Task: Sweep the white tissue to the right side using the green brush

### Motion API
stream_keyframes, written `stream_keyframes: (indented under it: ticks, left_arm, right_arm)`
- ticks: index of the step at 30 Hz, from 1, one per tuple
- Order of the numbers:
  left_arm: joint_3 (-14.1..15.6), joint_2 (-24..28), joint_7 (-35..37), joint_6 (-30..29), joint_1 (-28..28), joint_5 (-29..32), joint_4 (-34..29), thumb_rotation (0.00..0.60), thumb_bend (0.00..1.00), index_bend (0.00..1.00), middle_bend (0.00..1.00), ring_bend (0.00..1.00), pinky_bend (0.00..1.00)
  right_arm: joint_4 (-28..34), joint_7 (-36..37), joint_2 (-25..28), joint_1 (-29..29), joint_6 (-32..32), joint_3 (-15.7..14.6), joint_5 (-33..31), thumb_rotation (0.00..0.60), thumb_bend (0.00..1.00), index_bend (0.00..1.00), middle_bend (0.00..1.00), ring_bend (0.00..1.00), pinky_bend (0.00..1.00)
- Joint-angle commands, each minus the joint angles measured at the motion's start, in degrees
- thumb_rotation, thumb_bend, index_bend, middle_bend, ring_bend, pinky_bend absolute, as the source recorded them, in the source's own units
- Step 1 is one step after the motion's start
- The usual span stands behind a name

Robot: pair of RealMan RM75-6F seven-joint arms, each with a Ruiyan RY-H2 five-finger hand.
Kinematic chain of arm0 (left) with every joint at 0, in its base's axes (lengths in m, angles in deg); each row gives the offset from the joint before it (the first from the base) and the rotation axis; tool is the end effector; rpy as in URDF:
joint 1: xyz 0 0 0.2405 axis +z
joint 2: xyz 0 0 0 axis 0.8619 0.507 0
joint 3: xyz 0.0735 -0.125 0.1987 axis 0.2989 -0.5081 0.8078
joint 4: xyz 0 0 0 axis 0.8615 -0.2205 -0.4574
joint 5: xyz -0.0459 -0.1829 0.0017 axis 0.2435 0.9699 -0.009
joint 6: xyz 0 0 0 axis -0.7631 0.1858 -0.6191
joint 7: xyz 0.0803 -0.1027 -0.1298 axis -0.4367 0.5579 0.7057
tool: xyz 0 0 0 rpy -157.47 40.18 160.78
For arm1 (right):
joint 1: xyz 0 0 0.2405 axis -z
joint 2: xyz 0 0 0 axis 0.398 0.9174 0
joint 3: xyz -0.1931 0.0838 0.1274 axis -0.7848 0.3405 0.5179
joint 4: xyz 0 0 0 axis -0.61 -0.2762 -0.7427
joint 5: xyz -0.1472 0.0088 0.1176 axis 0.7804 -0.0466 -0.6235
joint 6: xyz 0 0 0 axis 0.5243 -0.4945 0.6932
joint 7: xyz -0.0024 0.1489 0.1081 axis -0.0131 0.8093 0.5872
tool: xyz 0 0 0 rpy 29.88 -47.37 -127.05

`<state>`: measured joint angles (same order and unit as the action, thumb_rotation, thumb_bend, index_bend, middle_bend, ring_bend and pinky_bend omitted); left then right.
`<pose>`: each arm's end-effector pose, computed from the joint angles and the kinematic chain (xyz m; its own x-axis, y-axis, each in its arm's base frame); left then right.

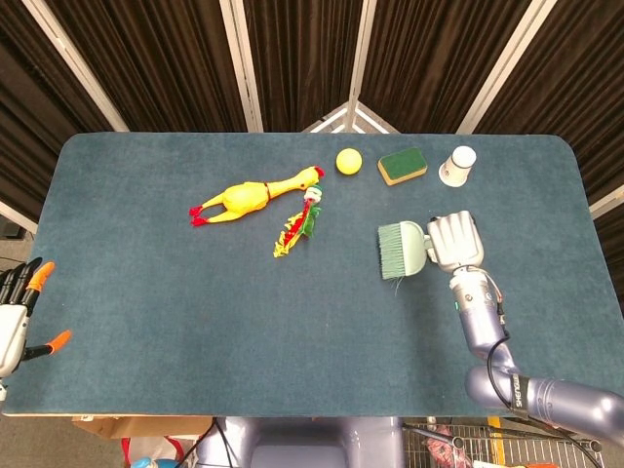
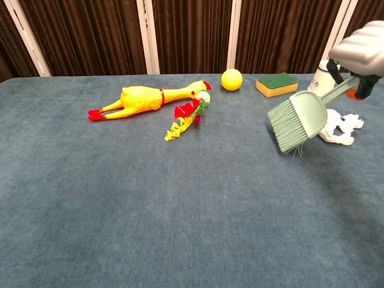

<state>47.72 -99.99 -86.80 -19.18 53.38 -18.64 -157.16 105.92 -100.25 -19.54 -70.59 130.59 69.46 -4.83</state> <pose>-0.2946 0.2261 0.1748 0.4183 0.0098 0.9083 0.9083 0.0015 -0.4183 -0.1776 -0.4114 0.0818 0.9254 -0.0849 0.3695 -0.3778 -0.1269 0.9171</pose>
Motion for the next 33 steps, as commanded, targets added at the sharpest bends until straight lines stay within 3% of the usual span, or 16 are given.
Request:
stream_keyframes:
  ticks: [1,10,21,27,33]
  left_arm:
    - [0.0,0.0,0.1,0.0,0.0,0.0,0.0,0.600,0.01,0.00,0.00,0.00,0.00]
    - [0.2,0.0,-0.3,-0.2,0.1,-0.2,-0.3,0.600,0.01,0.00,0.00,0.00,0.00]
    - [0.1,-0.4,-0.8,-0.6,0.2,-0.4,-0.4,0.600,0.01,0.00,0.00,0.00,0.00]
    - [0.1,-0.6,-1.2,-0.8,0.2,-0.5,-0.3,0.600,0.01,0.00,0.00,0.00,0.00]
    - [0.2,-0.8,-1.2,-1.0,0.2,-0.7,-0.2,0.600,0.01,0.00,0.00,0.00,0.00]
  right_arm:
    - [-5.1,-0.6,-1.5,-0.1,-1.1,-2.1,-0.2,0.600,0.60,0.82,0.93,0.96,0.83]
    - [-14.0,-1.3,0.2,1.4,-0.2,-3.6,-0.8,0.600,0.60,0.82,0.93,0.96,0.83]
    - [-15.2,-2.4,6.4,3.3,1.8,-3.4,-2.8,0.600,0.60,0.82,0.93,0.96,0.83]
    - [-11.3,0.2,10.0,4.7,3.7,-2.8,-1.5,0.600,0.60,0.82,0.93,0.96,0.83]
    - [0.4,7.3,16.0,6.9,6.3,-2.4,5.2,0.600,0.60,0.82,0.93,0.96,0.83]
